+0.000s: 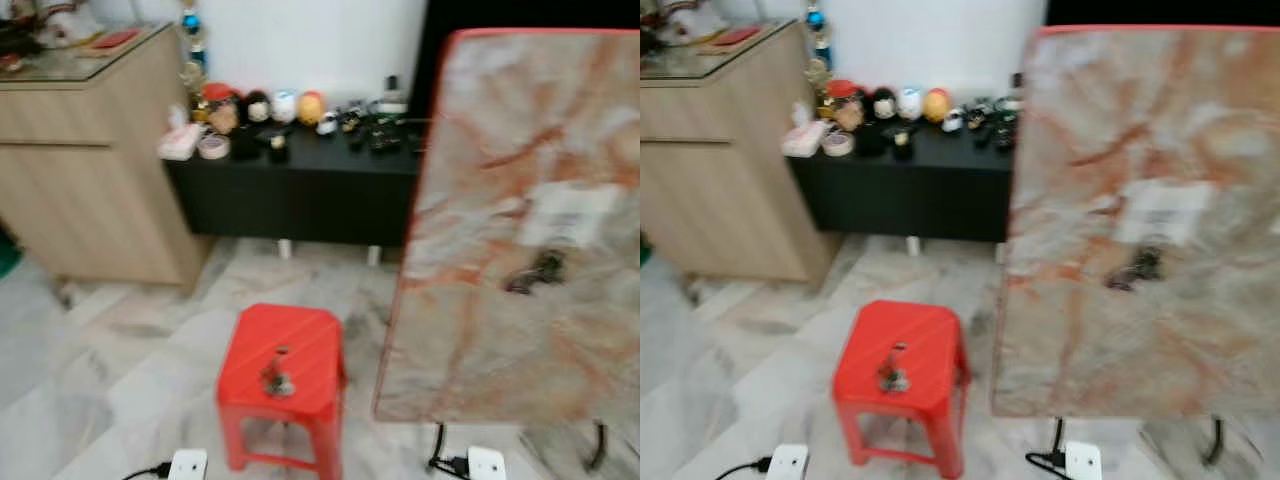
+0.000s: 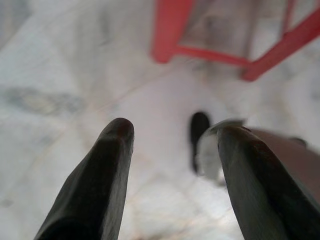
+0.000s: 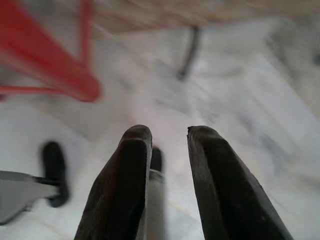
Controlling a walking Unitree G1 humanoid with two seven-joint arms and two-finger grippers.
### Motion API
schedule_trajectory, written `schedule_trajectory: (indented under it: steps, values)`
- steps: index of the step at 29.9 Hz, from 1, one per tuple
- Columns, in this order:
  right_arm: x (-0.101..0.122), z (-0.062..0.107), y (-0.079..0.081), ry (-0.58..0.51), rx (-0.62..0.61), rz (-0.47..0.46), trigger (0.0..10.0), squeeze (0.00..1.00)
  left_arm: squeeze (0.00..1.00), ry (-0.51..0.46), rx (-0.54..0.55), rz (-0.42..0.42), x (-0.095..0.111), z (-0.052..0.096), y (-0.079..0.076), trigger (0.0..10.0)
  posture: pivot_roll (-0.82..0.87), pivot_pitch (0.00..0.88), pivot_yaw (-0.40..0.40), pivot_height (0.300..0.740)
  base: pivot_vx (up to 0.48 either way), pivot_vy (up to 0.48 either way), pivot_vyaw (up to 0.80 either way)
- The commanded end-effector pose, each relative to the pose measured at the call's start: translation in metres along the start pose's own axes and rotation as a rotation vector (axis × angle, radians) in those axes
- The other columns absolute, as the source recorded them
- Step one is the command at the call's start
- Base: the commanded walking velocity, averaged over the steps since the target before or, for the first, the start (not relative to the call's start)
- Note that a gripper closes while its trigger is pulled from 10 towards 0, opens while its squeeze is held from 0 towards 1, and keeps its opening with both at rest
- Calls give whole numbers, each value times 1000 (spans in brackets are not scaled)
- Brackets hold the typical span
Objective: Hang keys on a hook
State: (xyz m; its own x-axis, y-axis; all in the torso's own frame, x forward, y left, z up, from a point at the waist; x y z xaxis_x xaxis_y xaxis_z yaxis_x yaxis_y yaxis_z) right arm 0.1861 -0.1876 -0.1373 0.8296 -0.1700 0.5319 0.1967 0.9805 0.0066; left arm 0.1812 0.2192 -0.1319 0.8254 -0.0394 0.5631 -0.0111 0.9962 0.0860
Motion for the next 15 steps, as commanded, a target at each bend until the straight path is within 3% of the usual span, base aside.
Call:
schedule_trajectory:
  steps: [1, 8, 15]
  values:
    - [-8, 1, -9, 26, -19, -20, 10000, 0, 0, 18, -7, -16, -3, 0, -2, 10000, 23, 0, 13, 740, 0, 390, 0]
    - [-6, 2, -28, 26, -33, -27, 10000, 0, 0, 17, -6, -9, -3, 0, -2, 10000, 35, 0, 7, 740, 0, 389, 0]
    - [-9, 4, -37, 31, -41, -32, 10000, 0, 0, 17, -5, -6, -3, 0, -2, 10000, 35, 0, 4, 740, 0, 387, 0]
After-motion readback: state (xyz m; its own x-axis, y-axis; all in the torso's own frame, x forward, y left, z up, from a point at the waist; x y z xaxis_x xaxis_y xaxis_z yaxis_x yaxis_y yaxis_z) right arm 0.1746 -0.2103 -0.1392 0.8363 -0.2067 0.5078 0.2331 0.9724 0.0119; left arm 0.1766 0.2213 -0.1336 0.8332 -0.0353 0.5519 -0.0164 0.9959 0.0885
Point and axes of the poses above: a point about 5 cm out from each wrist's last joint towards the gripper, its own z axis pointing back from the gripper into the wrist, its own x axis along the axis of the wrist's last joint, y = z × x, the point moved 5 cm from there along -z, pointing out of the wrist towards the gripper, and after that the axes turned 2 degrees about -z, right-handed, at the moved point
